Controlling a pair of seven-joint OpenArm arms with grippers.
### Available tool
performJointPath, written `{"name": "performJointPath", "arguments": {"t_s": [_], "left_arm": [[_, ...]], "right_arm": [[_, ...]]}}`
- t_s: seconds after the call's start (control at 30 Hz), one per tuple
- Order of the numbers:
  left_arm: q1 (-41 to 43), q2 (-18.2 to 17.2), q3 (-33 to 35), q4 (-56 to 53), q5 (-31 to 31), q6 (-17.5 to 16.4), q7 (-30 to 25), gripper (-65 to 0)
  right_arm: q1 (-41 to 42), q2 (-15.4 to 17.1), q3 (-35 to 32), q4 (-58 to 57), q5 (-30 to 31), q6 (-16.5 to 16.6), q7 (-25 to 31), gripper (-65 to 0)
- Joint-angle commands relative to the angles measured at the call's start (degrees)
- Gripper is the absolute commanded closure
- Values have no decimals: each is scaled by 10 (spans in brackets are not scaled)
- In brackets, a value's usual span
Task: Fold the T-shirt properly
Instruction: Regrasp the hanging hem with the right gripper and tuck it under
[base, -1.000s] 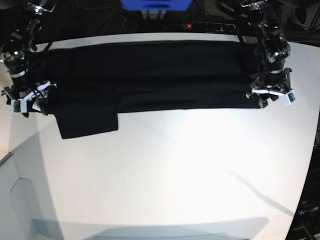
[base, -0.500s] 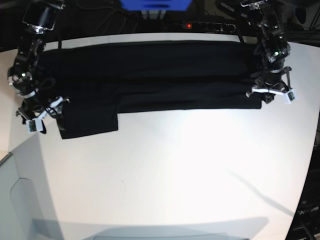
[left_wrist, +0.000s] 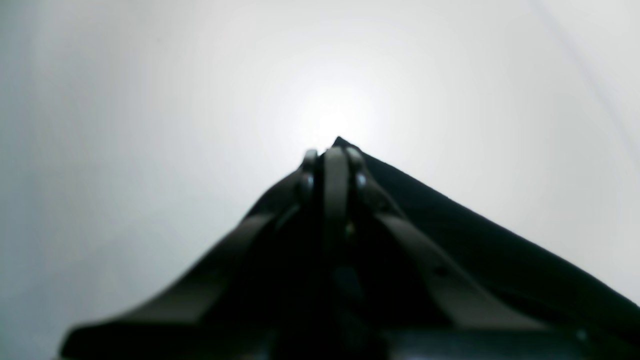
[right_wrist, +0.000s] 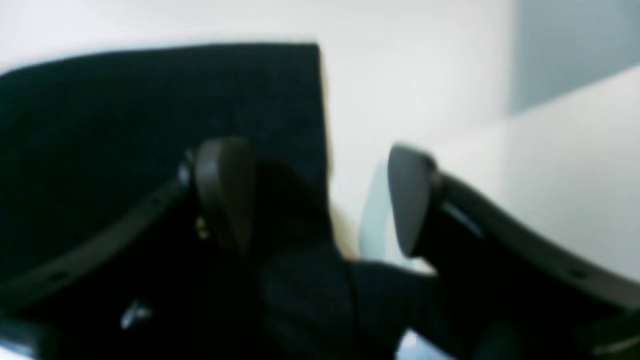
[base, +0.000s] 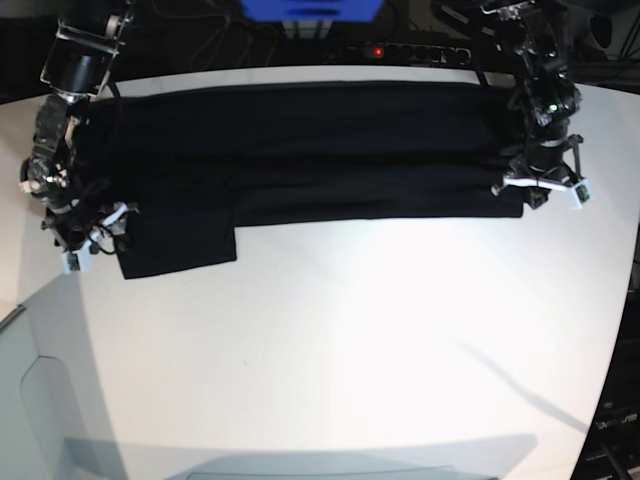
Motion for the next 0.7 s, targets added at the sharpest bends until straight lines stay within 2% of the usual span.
{"name": "performJointPath", "arguments": {"t_s": [0.0, 0.17, 0.23, 0.27, 0.33, 0.37, 0.5, 0.67], "left_arm": [[-3, -8, -3, 12, -1, -1, -13, -1], [-3, -8, -3, 12, -1, -1, -13, -1], [-2, -8, -3, 12, -1, -1, -13, -1], [-2, -8, -4, 12, -1, -1, -13, -1], [-2, -7, -4, 12, -1, -1, -13, -1], [-2, -7, -4, 12, -1, -1, -13, -1], [-3, -6, -4, 12, -1, -1, -13, -1], [-3, -5, -4, 12, -1, -1, -13, -1]], "right_arm": [[3, 6, 1, 6, -12, 0, -2, -427], [-4, -12, 2, 10, -58, 2, -2, -424], [-10, -13, 1, 13, -59, 4, -2, -402], [-10, -13, 0, 14, -59, 7, -2, -375], [-10, -14, 0, 12, -61, 37, -3, -298], [-8, -15, 0, 12, -63, 51, -4, -238], [-6, -26, 4, 15, -64, 51, -4, 0], [-10, -32, 18, 105, -60, 51, -3, 0]]}}
